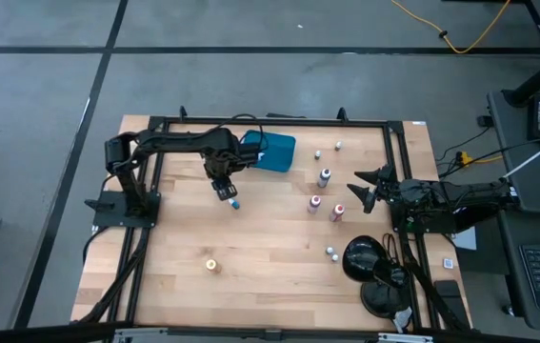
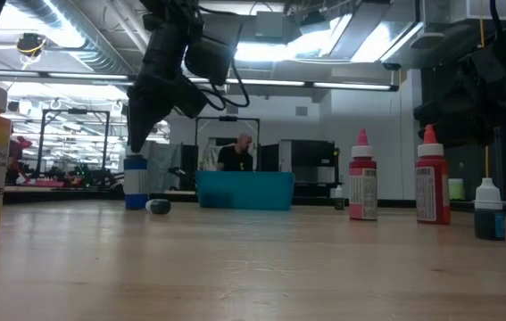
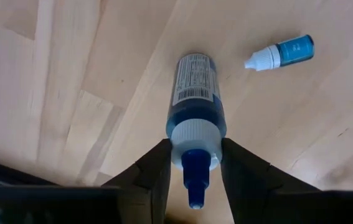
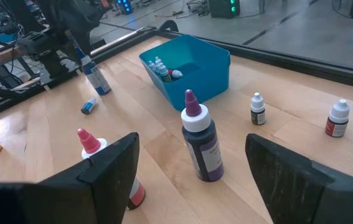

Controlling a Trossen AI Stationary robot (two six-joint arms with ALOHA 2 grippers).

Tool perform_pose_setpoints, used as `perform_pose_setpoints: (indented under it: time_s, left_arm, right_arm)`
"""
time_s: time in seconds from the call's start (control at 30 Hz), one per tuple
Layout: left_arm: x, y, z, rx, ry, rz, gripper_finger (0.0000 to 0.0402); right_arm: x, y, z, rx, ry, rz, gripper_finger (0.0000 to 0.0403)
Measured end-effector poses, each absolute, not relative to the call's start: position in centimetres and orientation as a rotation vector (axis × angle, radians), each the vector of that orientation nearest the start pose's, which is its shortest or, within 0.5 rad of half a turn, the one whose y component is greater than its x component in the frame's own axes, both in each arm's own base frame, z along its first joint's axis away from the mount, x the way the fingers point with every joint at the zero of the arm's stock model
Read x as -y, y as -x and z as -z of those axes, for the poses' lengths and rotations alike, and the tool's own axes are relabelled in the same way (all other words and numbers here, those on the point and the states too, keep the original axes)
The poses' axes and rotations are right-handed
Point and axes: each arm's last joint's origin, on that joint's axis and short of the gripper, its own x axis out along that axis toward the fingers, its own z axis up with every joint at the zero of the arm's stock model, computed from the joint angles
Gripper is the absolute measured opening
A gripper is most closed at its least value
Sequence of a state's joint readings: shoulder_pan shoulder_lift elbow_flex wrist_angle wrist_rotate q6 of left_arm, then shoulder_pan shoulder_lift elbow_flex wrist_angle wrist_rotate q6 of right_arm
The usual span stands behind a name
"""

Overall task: Pick & Place food coloring
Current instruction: Put the large blue food coloring bottle into the blue bin

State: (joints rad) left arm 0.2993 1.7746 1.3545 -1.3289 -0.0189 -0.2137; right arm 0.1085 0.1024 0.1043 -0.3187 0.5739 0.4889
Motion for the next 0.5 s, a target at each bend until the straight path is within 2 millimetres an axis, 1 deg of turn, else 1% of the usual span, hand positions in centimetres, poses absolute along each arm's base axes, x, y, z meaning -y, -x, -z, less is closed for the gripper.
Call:
perform_pose_setpoints:
  time_s: [0.1,0.23,0.4,0.5]
  left_arm:
    - [-9.3,-29.3,-22.7,-1.713,0.376,-0.447,0.0116]
    - [-10.0,-29.5,-24.0,-1.683,0.381,-0.468,0.0112]
    - [-10.9,-29.6,-25.9,-1.652,0.386,-0.471,0.0116]
    - [-11.5,-29.7,-27.6,-1.624,0.385,-0.475,0.0112]
  right_arm:
    - [0.6,-9.1,-16.2,-0.182,-0.369,0.524,0.0294]
    - [0.6,-9.1,-16.2,-0.181,-0.369,0.524,0.0294]
    - [0.6,-9.1,-16.2,-0.182,-0.369,0.524,0.0294]
    - [0.6,-9.1,-16.2,-0.182,-0.370,0.523,0.0294]
